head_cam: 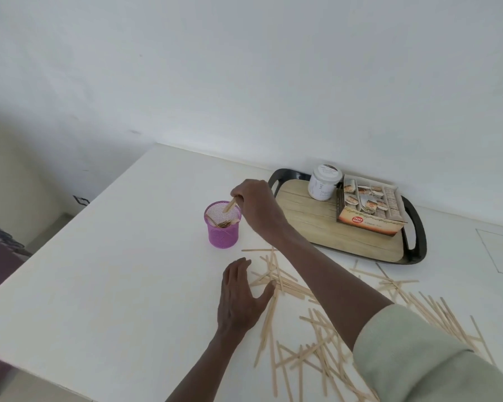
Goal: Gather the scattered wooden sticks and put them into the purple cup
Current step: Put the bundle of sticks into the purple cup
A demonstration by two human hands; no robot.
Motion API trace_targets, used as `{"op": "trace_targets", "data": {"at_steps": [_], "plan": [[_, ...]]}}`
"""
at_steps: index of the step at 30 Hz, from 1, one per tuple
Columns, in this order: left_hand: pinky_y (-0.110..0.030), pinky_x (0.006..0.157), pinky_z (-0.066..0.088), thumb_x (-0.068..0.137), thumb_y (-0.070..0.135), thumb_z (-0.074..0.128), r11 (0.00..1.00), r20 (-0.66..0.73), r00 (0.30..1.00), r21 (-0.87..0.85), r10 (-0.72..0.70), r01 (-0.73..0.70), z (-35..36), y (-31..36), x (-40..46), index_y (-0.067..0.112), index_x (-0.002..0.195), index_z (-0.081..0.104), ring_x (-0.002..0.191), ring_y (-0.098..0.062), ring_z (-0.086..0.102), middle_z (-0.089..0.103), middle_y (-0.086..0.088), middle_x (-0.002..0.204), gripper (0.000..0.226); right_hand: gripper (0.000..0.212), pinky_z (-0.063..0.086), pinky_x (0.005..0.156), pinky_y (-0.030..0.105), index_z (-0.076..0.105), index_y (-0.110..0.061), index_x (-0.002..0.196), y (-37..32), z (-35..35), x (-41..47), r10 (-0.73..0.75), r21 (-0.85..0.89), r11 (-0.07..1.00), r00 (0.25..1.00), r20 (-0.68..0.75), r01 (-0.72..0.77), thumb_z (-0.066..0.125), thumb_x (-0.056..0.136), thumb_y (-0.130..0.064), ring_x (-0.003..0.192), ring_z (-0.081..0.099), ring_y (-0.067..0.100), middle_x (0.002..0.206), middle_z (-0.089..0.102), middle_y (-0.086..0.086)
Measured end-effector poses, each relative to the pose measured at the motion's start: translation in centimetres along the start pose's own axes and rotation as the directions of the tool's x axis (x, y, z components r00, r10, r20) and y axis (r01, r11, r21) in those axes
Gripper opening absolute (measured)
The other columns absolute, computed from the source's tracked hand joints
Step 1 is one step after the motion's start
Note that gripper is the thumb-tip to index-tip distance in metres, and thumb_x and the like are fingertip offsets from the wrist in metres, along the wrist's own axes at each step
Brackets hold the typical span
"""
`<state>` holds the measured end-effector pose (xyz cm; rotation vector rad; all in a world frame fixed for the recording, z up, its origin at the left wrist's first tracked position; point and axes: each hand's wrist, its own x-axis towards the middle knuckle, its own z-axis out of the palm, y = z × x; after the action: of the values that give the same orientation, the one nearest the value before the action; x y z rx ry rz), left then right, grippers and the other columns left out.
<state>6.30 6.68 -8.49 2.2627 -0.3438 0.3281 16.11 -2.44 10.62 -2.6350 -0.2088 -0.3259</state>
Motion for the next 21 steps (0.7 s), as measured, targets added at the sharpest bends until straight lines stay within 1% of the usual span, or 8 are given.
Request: {"op": "trace_targets", "data": {"at_steps": [4, 5, 8, 11, 13, 15, 18, 21], "plan": [[-0.029, 0.102, 0.044, 0.082, 0.064, 0.060, 1.000, 0.002, 1.000, -0.001, 0.006, -0.006, 0.2, -0.2, 0.1, 0.014, 0.130, 0.050, 0.124, -0.017, 0.047, 0.052, 0.000, 0.133, 0.069, 0.021, 0.051, 0.086, 0.039, 0.070, 0.004, 0.105, 0.2, 2.0, 0.6, 0.063, -0.059, 0.997, 0.976, 0.208, -0.052, 0.061, 0.094, -0.011, 0.097, 0.066, 0.032, 0.103, 0.069, 0.019], [-0.028, 0.102, 0.044, 0.082, 0.064, 0.059, 1.000, 0.008, 1.000, 0.007, 0.005, -0.005, 0.2, -0.2, 0.1, 0.015, 0.130, 0.051, 0.124, -0.016, 0.047, 0.053, 0.000, 0.133, 0.070, 0.021, 0.051, 0.080, 0.036, 0.070, 0.006, 0.097, 0.4, 2.3, 0.5, 0.077, -0.068, 0.996, 0.970, 0.230, -0.062, 0.062, 0.095, -0.014, 0.091, 0.066, 0.032, 0.097, 0.071, 0.019], [-0.028, 0.103, 0.043, 0.083, 0.065, 0.058, 0.999, 0.027, 1.000, 0.033, -0.003, 0.002, 0.2, -0.2, 0.1, 0.015, 0.131, 0.052, 0.125, -0.016, 0.048, 0.054, 0.000, 0.134, 0.069, 0.033, 0.041, 0.061, 0.031, 0.057, 0.002, 0.067, 1.1, 2.7, 0.0, 0.088, -0.064, 0.995, 0.979, 0.182, -0.078, 0.056, 0.098, -0.010, 0.063, 0.056, 0.029, 0.068, 0.063, 0.014], [-0.031, 0.104, 0.045, 0.087, 0.064, 0.054, 0.999, 0.032, 0.999, 0.041, -0.003, 0.002, 0.0, 0.0, 0.1, 0.012, 0.130, 0.054, 0.125, -0.017, 0.050, 0.057, -0.003, 0.133, 0.067, 0.027, 0.046, 0.060, 0.039, 0.060, 0.006, 0.069, 1.6, 2.2, -0.5, 0.089, -0.018, 0.996, 0.985, 0.146, -0.087, 0.049, 0.093, 0.002, 0.062, 0.056, 0.033, 0.070, 0.066, 0.019], [-0.034, 0.103, 0.048, 0.089, 0.060, 0.054, 0.999, 0.031, 1.000, 0.049, -0.001, 0.000, -0.2, 0.1, 0.1, 0.010, 0.129, 0.055, 0.124, -0.019, 0.051, 0.059, -0.004, 0.131, 0.063, 0.028, 0.043, 0.058, 0.039, 0.055, 0.002, 0.062, 1.8, 1.6, -0.7, 0.082, 0.037, 0.996, 0.992, 0.098, -0.086, 0.046, 0.089, 0.005, 0.058, 0.050, 0.024, 0.064, 0.062, 0.014], [-0.036, 0.101, 0.049, 0.090, 0.055, 0.055, 0.999, 0.033, 0.999, 0.051, -0.004, 0.002, -0.3, 0.1, 0.1, 0.009, 0.128, 0.055, 0.123, -0.020, 0.052, 0.060, -0.005, 0.128, 0.059, 0.025, 0.047, 0.063, 0.041, 0.061, 0.004, 0.066, 2.3, 0.9, -1.2, 0.083, 0.055, 0.995, 0.994, 0.075, -0.087, 0.047, 0.087, 0.005, 0.062, 0.054, 0.021, 0.068, 0.066, 0.014], [-0.038, 0.100, 0.049, 0.090, 0.052, 0.057, 0.999, 0.052, 0.998, 0.049, -0.022, 0.020, -0.5, 0.3, 0.0, 0.006, 0.127, 0.056, 0.123, -0.022, 0.052, 0.062, -0.007, 0.128, 0.059, 0.023, 0.052, 0.071, 0.036, 0.068, 0.006, 0.076, 3.7, -0.1, -2.7, 0.098, 0.064, 0.993, 0.991, 0.091, -0.104, 0.052, 0.091, 0.002, 0.076, 0.065, 0.024, 0.081, 0.074, 0.012], [-0.037, 0.101, 0.049, 0.090, 0.047, 0.063, 0.998, 0.072, 0.997, 0.055, -0.042, 0.038, -0.7, 0.6, -0.1, 0.004, 0.128, 0.058, 0.124, -0.023, 0.052, 0.062, -0.008, 0.128, 0.058, 0.023, 0.050, 0.065, 0.033, 0.067, 0.009, 0.075, 5.4, -1.0, -4.9, 0.158, 0.048, 0.985, 0.978, 0.134, -0.166, 0.054, 0.092, 0.002, 0.072, 0.064, 0.022, 0.080, 0.072, 0.011]]}}
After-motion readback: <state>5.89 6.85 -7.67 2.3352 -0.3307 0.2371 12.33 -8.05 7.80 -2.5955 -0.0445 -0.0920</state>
